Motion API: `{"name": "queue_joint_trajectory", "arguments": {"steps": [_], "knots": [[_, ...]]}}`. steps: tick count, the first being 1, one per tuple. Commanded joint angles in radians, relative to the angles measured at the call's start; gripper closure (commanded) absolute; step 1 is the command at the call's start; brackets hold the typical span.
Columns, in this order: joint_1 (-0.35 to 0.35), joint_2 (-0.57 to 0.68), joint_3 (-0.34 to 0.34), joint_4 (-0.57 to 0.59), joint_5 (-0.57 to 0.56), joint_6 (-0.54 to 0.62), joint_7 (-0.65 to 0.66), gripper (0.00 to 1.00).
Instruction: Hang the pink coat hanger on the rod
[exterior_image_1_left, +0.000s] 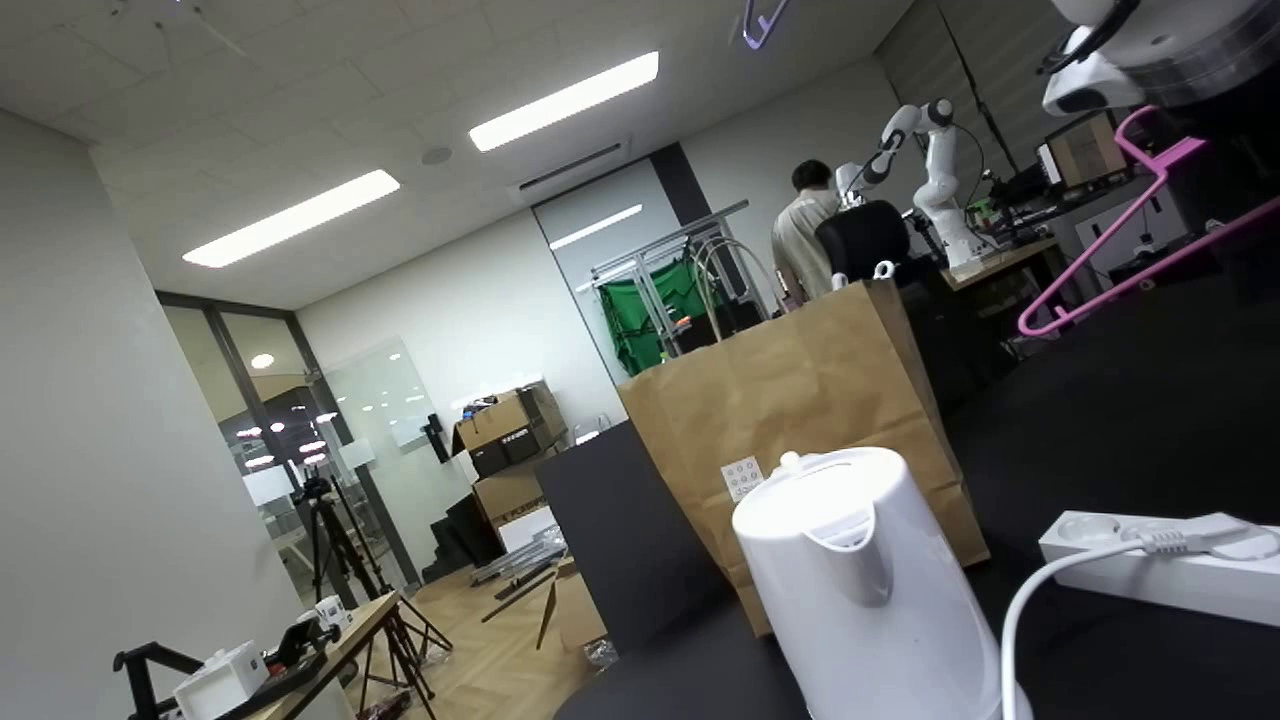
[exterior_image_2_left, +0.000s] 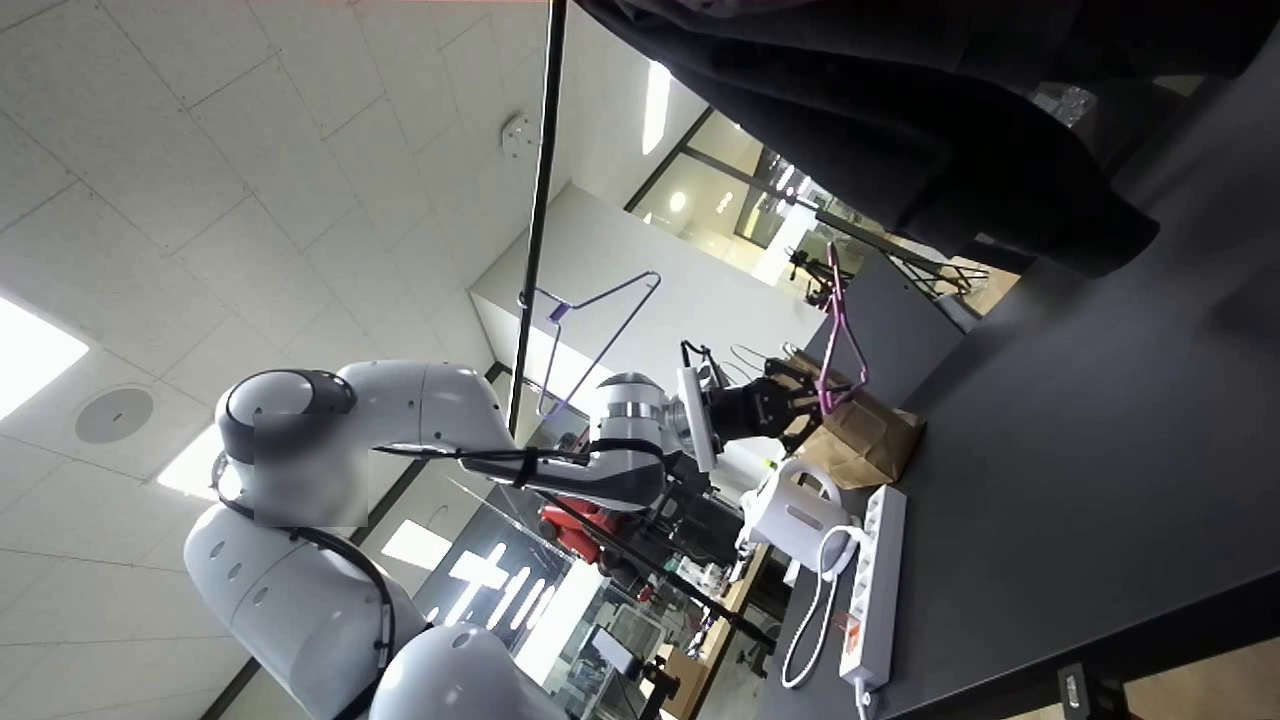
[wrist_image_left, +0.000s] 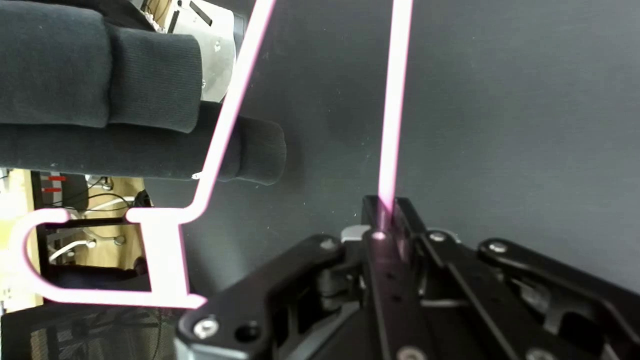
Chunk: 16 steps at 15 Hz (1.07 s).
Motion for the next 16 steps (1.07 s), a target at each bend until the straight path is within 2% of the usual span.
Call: {"name": "queue_joint_trajectory", "arguments": {"steps": [1,3,4,5,7,11,16], "knots": [[-0.019,-0.001,0.020,0.001,0.001,-0.003,-0.002,0.92],[-0.019,-0.001,0.020,0.001,0.001,-0.003,-0.002,0.92],[-0.019,-0.001,0.020,0.001,0.001,-0.003,-0.002,0.98],[-0.015,-0.012,0.024,0.009,-0.015,-0.024,-0.005,0.98],[-0.008,-0.024,0.036,0.033,-0.019,-0.081,-0.046,0.98],[0.010,-0.046,0.075,0.114,-0.008,-0.270,-0.172,0.98],[0.021,-0.066,0.114,0.219,-0.047,-0.402,-0.316,0.98]]}}
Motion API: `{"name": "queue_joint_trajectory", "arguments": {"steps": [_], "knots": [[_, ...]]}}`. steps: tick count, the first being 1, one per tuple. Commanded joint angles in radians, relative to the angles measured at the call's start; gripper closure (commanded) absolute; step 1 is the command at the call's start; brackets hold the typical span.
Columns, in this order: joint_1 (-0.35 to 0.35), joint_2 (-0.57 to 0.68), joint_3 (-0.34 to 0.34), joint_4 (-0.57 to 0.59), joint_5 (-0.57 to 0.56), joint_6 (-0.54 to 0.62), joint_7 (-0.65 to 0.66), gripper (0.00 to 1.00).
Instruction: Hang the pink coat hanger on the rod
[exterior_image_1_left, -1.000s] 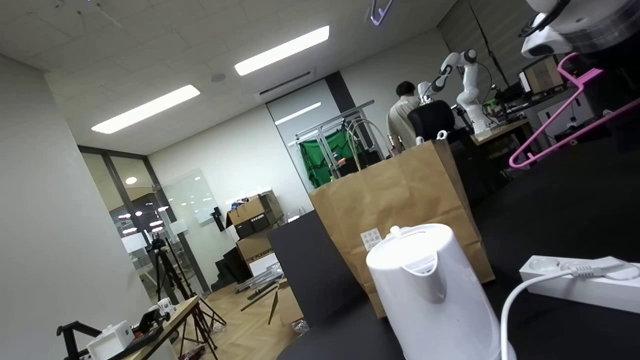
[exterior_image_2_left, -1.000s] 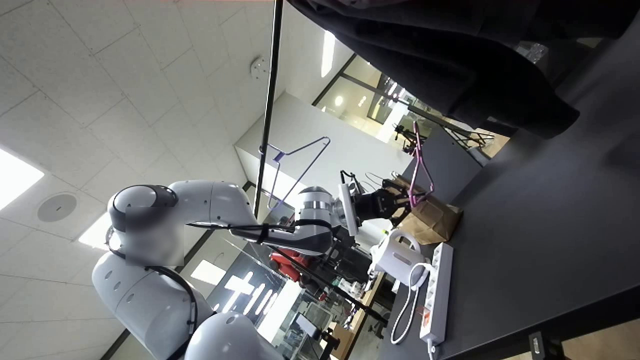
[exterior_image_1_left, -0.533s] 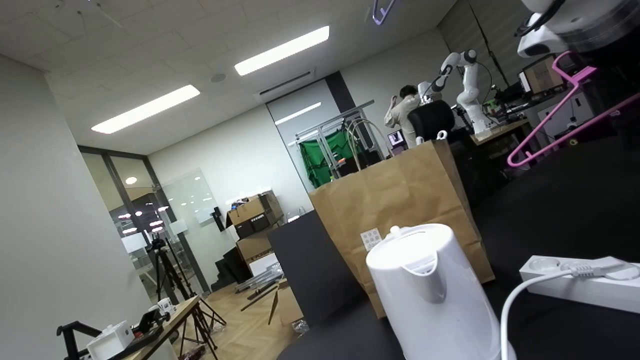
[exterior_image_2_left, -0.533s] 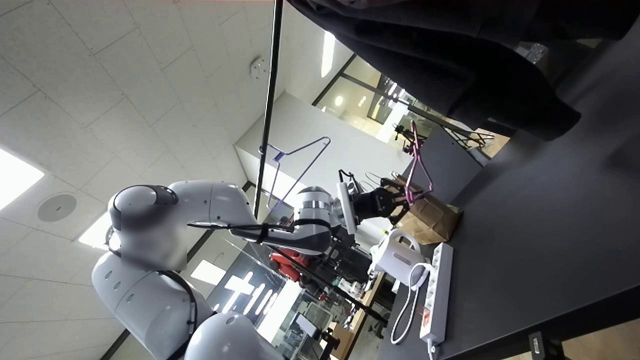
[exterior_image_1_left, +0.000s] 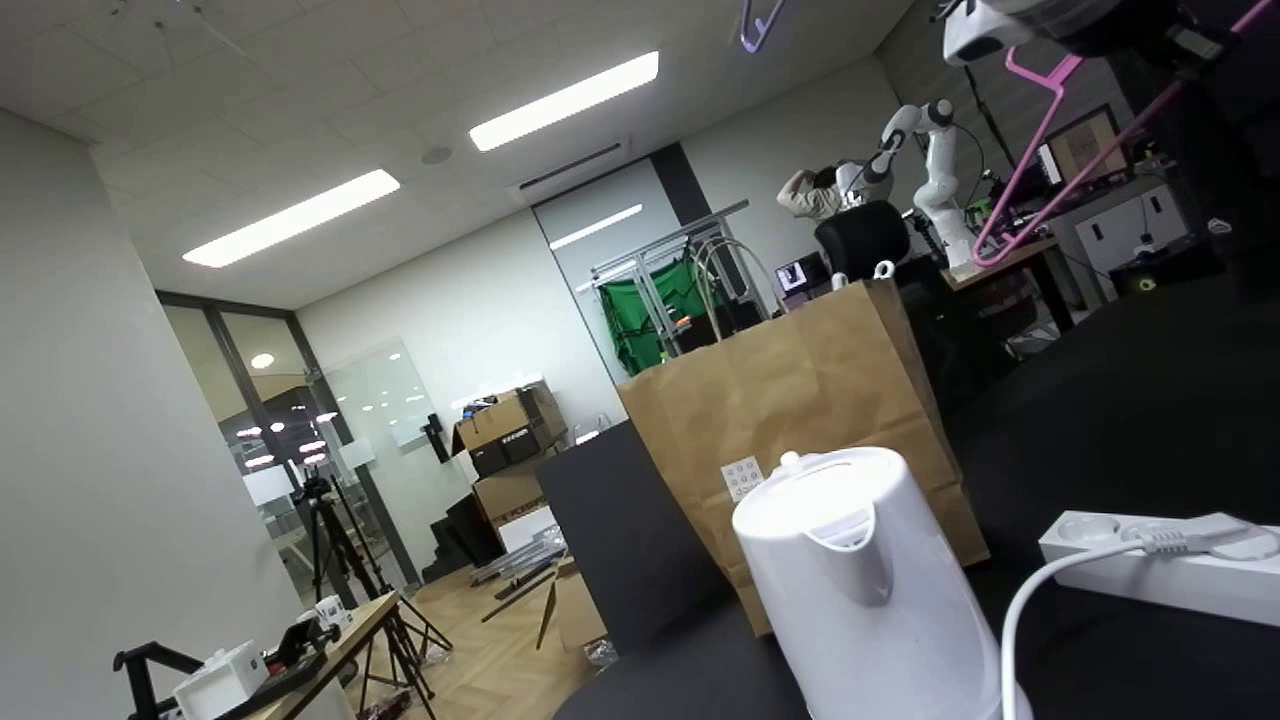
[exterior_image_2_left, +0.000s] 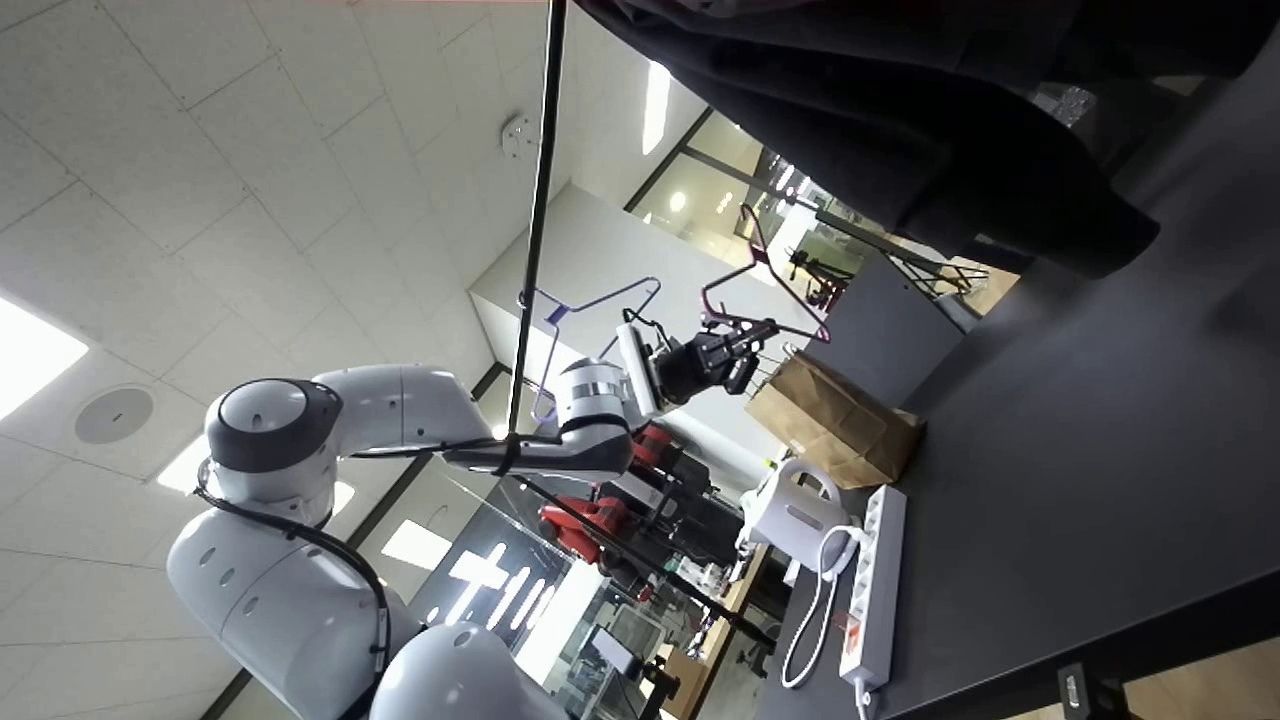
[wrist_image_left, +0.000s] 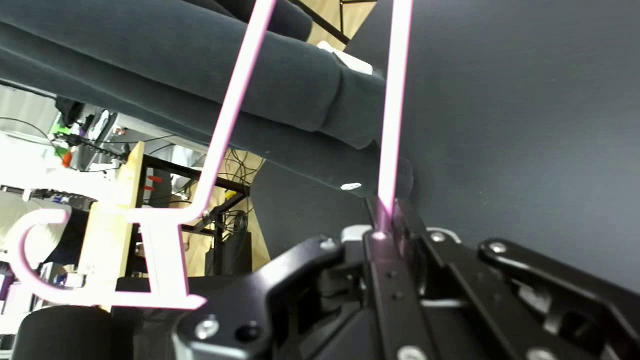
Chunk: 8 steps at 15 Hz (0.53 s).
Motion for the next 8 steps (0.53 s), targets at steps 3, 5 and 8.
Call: {"name": "queue_joint_trajectory", "arguments": {"steps": [3,5,8], "knots": [[0.016,-0.027,0.033,0.100,-0.048,-0.095,-0.156,0.98],[0.024,-0.038,0.044,0.128,-0.052,-0.135,-0.232,0.98],[0.035,-0.074,0.059,0.150,-0.060,-0.180,-0.305,0.98]]}}
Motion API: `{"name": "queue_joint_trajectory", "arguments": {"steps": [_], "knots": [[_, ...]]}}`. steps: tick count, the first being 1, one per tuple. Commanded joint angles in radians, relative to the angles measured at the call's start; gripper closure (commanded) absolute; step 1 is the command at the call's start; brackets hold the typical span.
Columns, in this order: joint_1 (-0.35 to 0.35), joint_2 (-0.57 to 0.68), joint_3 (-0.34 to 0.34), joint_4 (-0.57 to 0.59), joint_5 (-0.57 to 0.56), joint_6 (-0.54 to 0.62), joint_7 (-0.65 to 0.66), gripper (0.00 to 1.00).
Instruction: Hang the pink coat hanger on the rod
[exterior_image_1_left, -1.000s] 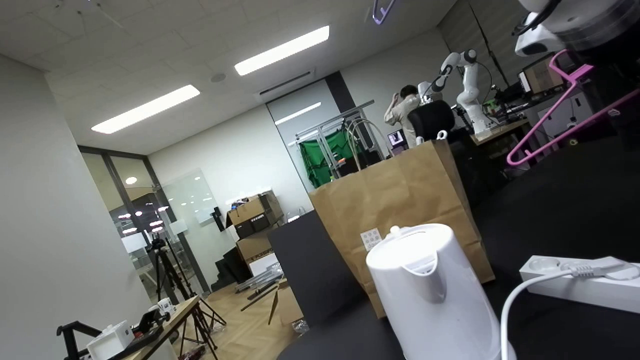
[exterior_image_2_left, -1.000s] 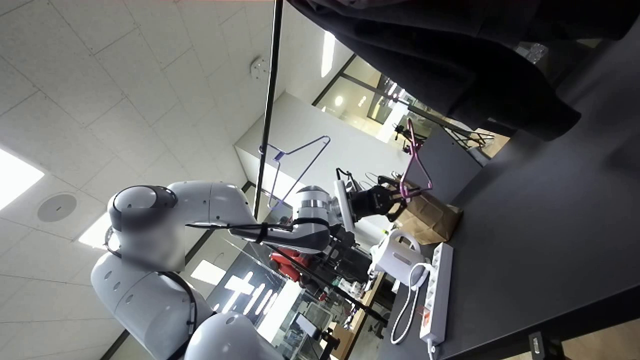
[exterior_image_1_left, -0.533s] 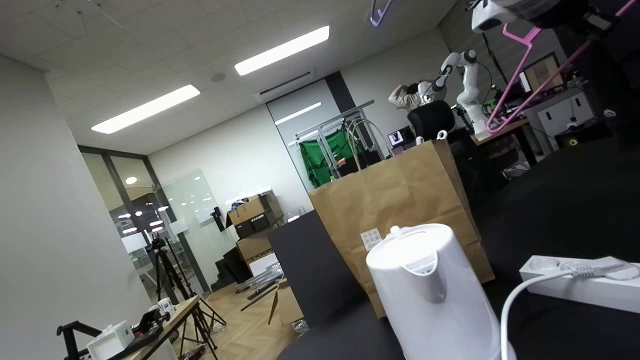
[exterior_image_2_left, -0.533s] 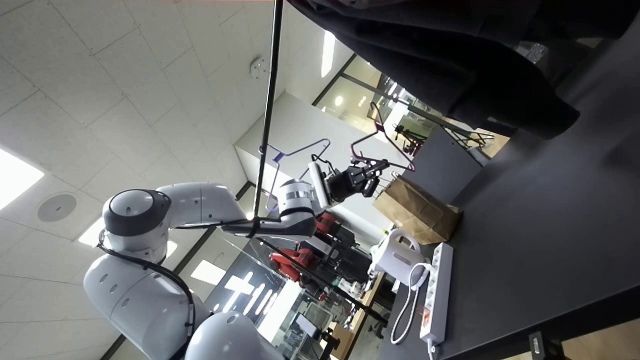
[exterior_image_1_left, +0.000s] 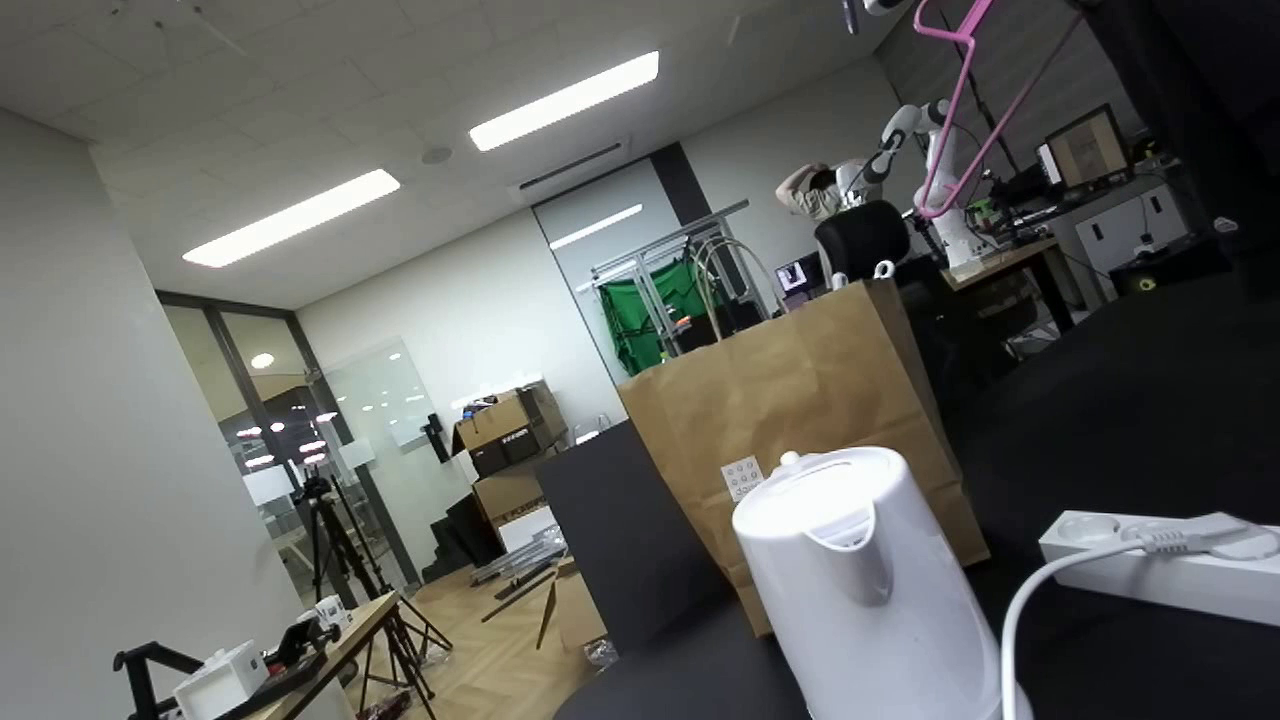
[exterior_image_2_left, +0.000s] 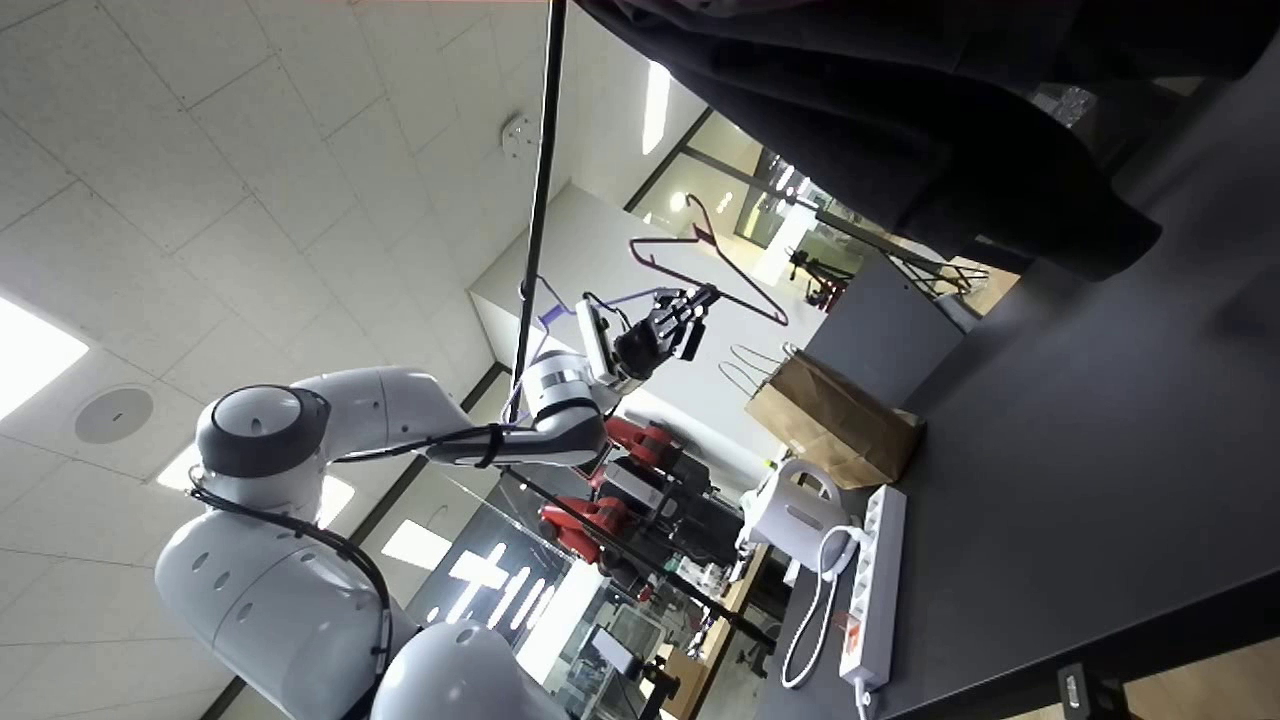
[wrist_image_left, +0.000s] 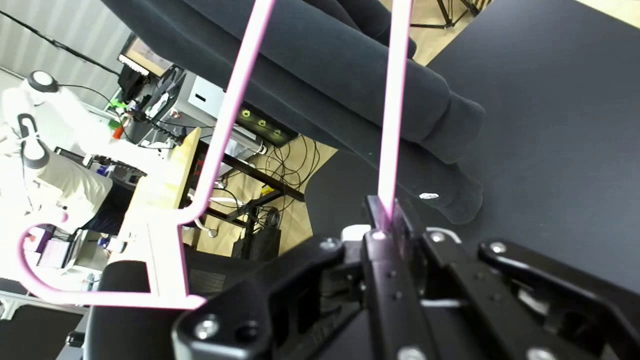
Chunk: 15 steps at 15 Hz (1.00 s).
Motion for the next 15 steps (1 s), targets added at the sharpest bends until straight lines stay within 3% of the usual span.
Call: {"name": "queue_joint_trajectory", "arguments": {"steps": [1,5,6,14,15], "knots": [[0.017,-0.051,0.017,0.029,-0.023,-0.057,-0.081,0.98],[0.032,-0.125,0.032,0.022,-0.032,-0.062,-0.057,0.98],[0.027,-0.086,0.026,0.026,-0.024,-0.047,-0.070,0.92],[0.032,-0.118,0.029,0.024,-0.024,-0.051,-0.069,0.92],[0.032,-0.118,0.029,0.024,-0.024,-0.051,-0.069,0.98]]}}
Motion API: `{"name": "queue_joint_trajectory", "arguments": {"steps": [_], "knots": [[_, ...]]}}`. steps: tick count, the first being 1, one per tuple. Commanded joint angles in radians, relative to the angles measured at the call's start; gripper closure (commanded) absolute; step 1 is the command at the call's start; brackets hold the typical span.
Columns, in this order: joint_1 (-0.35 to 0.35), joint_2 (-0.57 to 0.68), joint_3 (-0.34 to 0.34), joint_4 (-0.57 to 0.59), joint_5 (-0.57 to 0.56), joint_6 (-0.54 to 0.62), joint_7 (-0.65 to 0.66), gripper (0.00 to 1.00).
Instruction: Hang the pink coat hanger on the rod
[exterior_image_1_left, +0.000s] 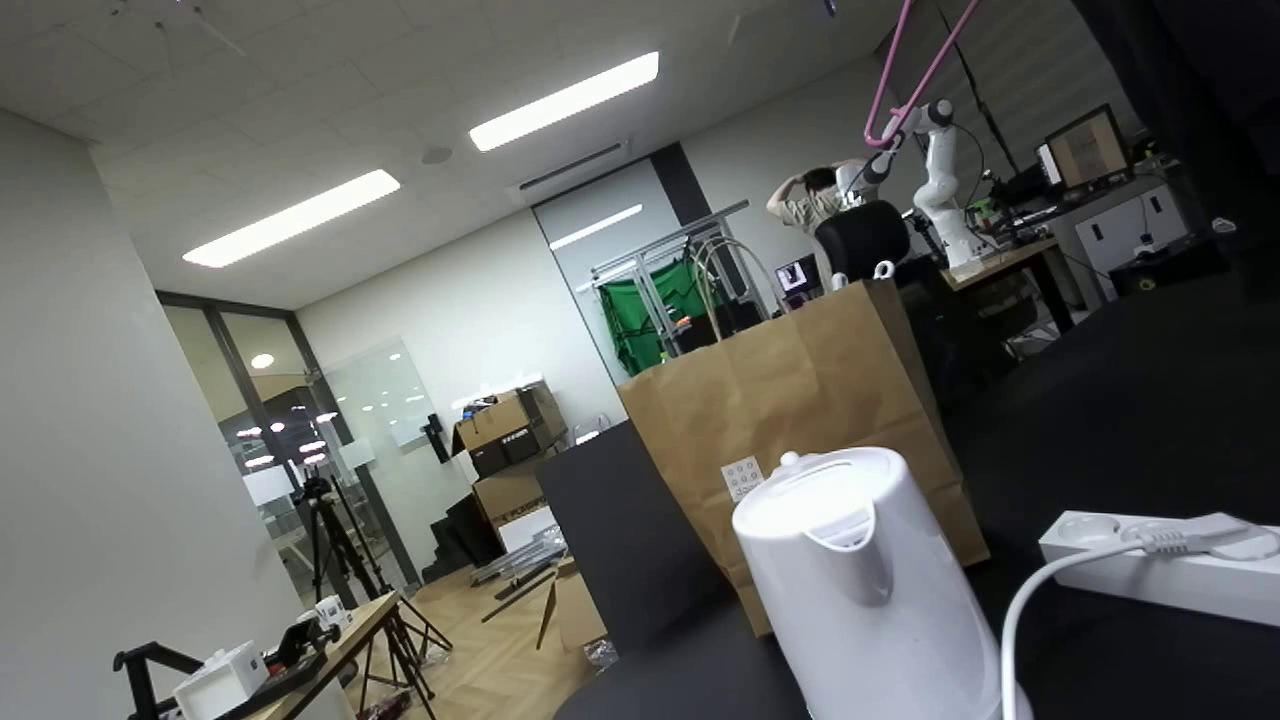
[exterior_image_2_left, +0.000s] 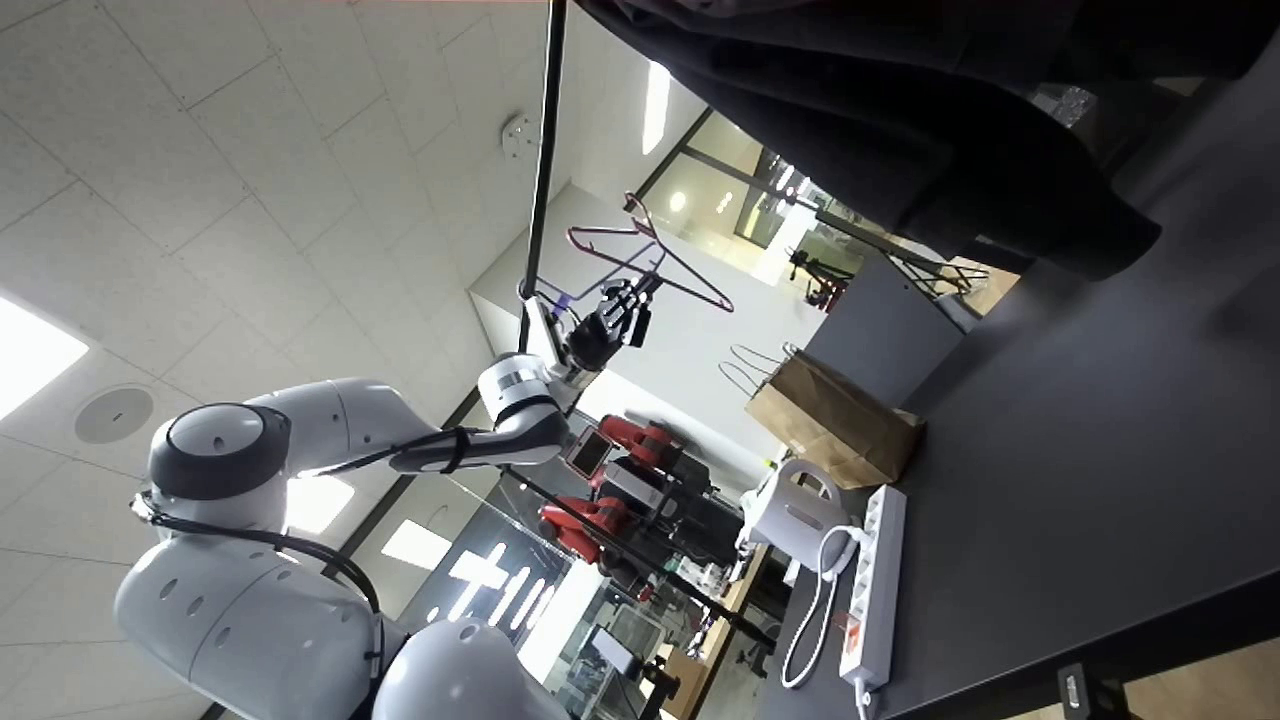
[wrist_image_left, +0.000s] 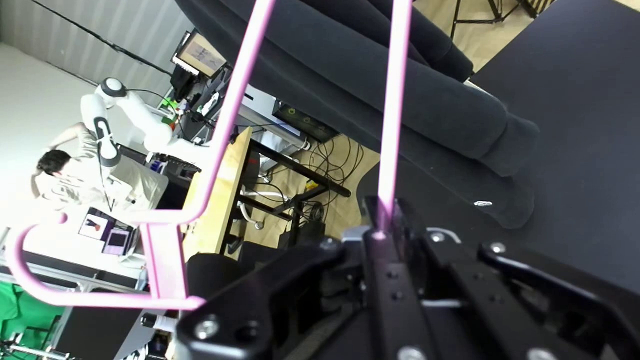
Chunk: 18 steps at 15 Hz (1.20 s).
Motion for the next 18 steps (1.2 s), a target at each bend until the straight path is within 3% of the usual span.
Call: {"name": "queue_joint_trajectory", "arguments": {"steps": [1,15,18], "knots": [[0.006,-0.001,-0.001,0.006,-0.009,-0.010,0.002,0.98],[0.036,-0.155,0.047,-0.027,-0.221,-0.086,0.023,0.98],[0.046,-0.193,0.057,-0.055,-0.227,-0.113,0.102,0.98]]}}
